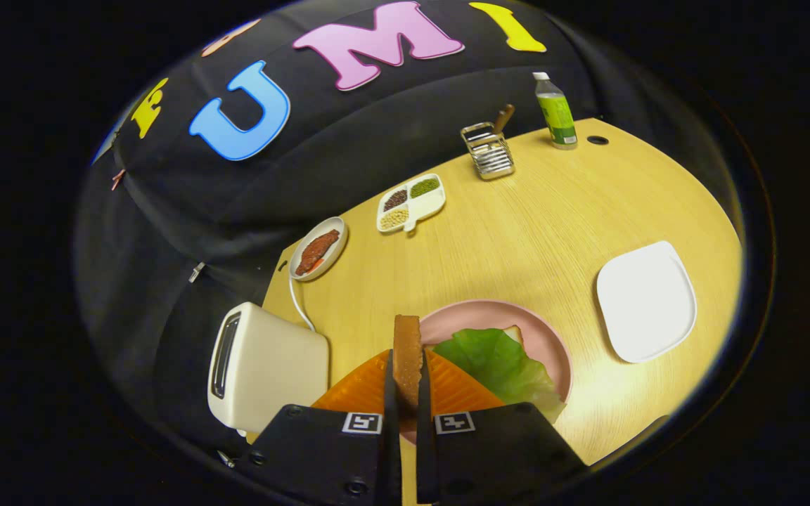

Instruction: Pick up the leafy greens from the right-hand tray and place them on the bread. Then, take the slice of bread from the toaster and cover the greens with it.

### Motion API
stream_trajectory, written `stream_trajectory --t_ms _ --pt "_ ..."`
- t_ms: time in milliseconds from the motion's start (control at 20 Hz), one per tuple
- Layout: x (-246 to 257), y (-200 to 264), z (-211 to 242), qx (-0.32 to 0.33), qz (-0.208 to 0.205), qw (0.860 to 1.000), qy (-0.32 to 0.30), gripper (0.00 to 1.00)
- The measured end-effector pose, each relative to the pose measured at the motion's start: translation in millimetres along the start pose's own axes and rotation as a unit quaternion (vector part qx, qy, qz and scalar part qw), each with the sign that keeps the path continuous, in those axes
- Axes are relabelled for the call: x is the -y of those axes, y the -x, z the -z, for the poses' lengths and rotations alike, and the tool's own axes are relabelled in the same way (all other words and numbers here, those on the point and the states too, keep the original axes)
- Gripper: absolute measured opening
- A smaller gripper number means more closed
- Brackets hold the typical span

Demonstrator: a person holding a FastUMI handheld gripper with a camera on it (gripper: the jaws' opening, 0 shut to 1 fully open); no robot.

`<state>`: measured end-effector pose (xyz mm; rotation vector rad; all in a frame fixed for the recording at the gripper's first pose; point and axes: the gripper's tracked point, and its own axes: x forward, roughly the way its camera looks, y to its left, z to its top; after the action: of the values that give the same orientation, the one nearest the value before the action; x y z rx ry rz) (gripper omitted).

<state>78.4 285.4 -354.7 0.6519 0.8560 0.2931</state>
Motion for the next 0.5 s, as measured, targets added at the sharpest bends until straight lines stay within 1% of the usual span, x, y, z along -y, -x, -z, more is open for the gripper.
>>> stream_trajectory --t_ms 50,250,300,400,450,500 --pt "16 -7 -1 0.000 0.009 1.000 0.007 0.12" --pt "46 -14 6 -0.007 0.036 0.998 0.045 0.13" --pt "52 -16 7 -0.007 0.041 0.997 0.063 0.14" --pt "58 -17 6 -0.004 0.046 0.994 0.095 0.14" --pt "61 -18 6 -0.001 0.050 0.992 0.114 0.18" --pt "65 -18 6 -0.001 0.055 0.989 0.136 0.17"
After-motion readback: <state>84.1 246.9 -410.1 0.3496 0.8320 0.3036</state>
